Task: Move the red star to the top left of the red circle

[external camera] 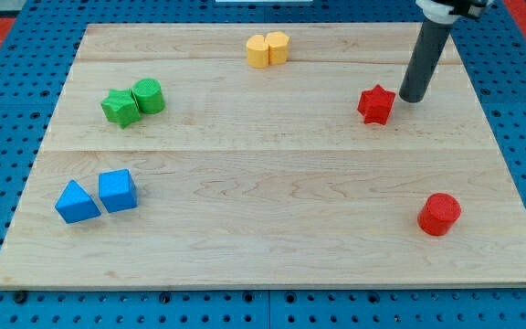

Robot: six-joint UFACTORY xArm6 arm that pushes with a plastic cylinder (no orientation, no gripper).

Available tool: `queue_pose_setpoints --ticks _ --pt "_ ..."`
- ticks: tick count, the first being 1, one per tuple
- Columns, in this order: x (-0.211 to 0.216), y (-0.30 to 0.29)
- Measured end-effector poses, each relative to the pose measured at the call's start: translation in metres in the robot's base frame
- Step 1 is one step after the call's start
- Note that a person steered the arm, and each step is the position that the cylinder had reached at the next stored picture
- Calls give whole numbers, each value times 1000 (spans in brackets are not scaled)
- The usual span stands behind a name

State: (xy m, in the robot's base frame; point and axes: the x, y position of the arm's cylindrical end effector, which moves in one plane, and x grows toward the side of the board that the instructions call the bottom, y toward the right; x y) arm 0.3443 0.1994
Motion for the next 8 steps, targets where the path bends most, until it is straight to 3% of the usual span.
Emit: queue_pose_setpoints --ticks 1,3,6,7,8 --pt "-33 -26" --pt "47 -39" --pt "65 -61" --pt "114 -63" --pt "133 -68"
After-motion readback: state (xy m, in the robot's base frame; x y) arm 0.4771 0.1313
